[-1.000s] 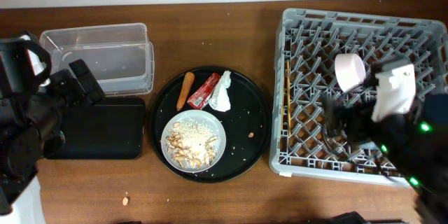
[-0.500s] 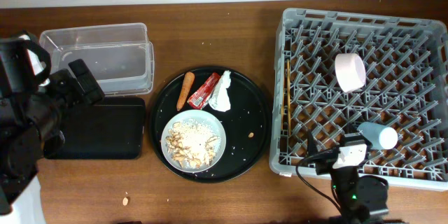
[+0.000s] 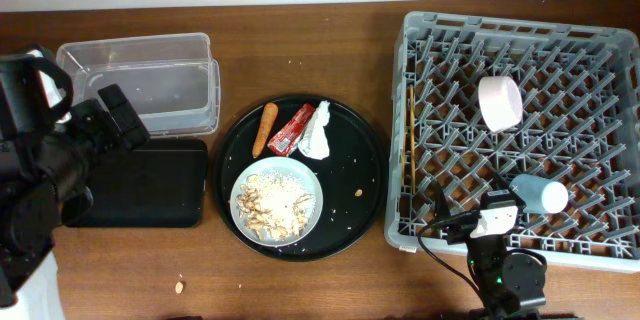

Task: Sort waste into correct bins and load items into the dishwasher rack
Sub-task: 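Grasp the red wrapper and white tissue with the left gripper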

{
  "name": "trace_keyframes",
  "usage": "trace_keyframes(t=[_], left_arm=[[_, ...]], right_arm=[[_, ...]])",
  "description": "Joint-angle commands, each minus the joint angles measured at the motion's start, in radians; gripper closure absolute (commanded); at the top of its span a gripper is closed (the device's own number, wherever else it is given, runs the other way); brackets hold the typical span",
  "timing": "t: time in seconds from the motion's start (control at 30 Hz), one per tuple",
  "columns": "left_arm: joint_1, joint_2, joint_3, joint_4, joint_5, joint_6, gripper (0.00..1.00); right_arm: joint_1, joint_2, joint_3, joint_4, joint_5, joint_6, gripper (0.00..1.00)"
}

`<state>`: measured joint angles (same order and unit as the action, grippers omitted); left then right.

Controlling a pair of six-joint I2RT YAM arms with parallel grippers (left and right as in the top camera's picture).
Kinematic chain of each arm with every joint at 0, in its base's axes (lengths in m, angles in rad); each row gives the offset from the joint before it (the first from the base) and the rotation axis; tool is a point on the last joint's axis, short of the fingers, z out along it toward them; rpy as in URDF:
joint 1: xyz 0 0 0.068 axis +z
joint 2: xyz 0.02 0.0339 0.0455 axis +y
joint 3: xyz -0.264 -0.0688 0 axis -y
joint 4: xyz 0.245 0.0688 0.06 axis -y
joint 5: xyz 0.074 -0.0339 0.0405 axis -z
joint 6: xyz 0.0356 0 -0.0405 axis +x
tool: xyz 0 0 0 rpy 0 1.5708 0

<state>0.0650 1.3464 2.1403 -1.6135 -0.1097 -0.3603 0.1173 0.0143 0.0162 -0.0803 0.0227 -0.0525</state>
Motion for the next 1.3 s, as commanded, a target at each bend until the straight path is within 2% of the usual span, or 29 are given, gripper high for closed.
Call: trace_keyframes(t=[0.0, 0.07, 0.13, 0.23, 0.4, 0.47, 0.5, 0.53, 0.57, 0.6, 0.7, 0.77, 0.87, 0.9, 1.07, 1.1, 1.13, 1.2, 1.23, 1.27], left_arm=[[-0.002, 0.013, 0.001, 0.106, 0.249, -0.069, 0.01], [-0.079, 0.109, -0.031, 0.144, 0.266, -0.040, 0.01], [-0.196, 0.264, -0.089, 0.143, 0.246, -0.005, 0.17], [-0.385, 0.565, -0.115, 0.203, 0.128, -0.005, 0.40], [-0.534, 0.913, -0.115, 0.443, 0.128, -0.006, 0.40], [-0.569, 1.002, -0.115, 0.498, 0.128, -0.006, 0.47], [-0.579, 1.033, -0.115, 0.512, 0.127, -0.006, 0.53], [-0.584, 1.061, -0.115, 0.522, 0.128, -0.006, 0.71], [-0.586, 1.067, -0.115, 0.520, 0.128, -0.006, 0.97], [-0.586, 1.064, -0.110, 0.500, 0.130, -0.011, 0.99], [-0.586, 0.993, -0.013, 0.349, 0.126, -0.071, 1.00], [-0.557, 0.888, 0.026, 0.214, 0.040, -0.131, 0.99], [-0.459, 0.737, 0.026, -0.008, -0.151, -0.296, 0.99], [-0.373, 0.682, 0.014, -0.075, -0.131, -0.297, 0.99], [-0.065, 0.589, -0.259, -0.067, -0.105, -0.303, 0.99], [0.002, 0.589, -0.357, -0.001, -0.105, -0.303, 0.98], [0.049, 0.589, -0.438, 0.087, -0.097, -0.301, 0.83], [0.084, 0.589, -0.464, 0.140, -0.044, -0.285, 0.79], [0.071, 0.579, -0.434, 0.162, 0.018, -0.224, 0.77], [0.042, 0.566, -0.405, 0.162, 0.021, -0.222, 0.76]], right_arm=[[-0.007, -0.011, -0.011, 0.003, 0.009, 0.008, 0.02], [-0.007, -0.011, -0.011, 0.003, 0.009, 0.008, 0.02], [-0.007, -0.011, -0.011, 0.003, 0.009, 0.008, 0.02], [-0.007, -0.011, -0.011, 0.003, 0.009, 0.008, 0.02], [-0.007, -0.011, -0.011, 0.003, 0.009, 0.008, 0.02], [-0.007, -0.011, -0.011, 0.003, 0.009, 0.008, 0.02], [-0.007, -0.011, -0.011, 0.003, 0.009, 0.008, 0.02], [-0.007, -0.011, -0.011, 0.003, 0.009, 0.008, 0.02], [-0.007, -0.011, -0.011, 0.003, 0.009, 0.008, 0.02], [-0.007, -0.011, -0.011, 0.003, 0.009, 0.008, 0.02], [-0.007, -0.011, -0.011, 0.003, 0.009, 0.008, 0.02], [-0.007, -0.011, -0.011, 0.003, 0.009, 0.008, 0.02], [-0.007, -0.011, -0.011, 0.003, 0.009, 0.008, 0.02], [-0.007, -0.011, -0.011, 0.003, 0.009, 0.008, 0.02], [-0.007, -0.011, -0.011, 0.003, 0.009, 0.008, 0.02], [-0.007, -0.011, -0.011, 0.003, 0.009, 0.008, 0.02], [-0.007, -0.011, -0.011, 0.003, 0.009, 0.008, 0.02], [-0.007, -0.011, -0.011, 0.003, 0.009, 0.008, 0.02], [-0.007, -0.011, -0.011, 0.003, 0.009, 0.008, 0.02], [-0.007, -0.011, -0.011, 0.003, 0.009, 0.008, 0.02]])
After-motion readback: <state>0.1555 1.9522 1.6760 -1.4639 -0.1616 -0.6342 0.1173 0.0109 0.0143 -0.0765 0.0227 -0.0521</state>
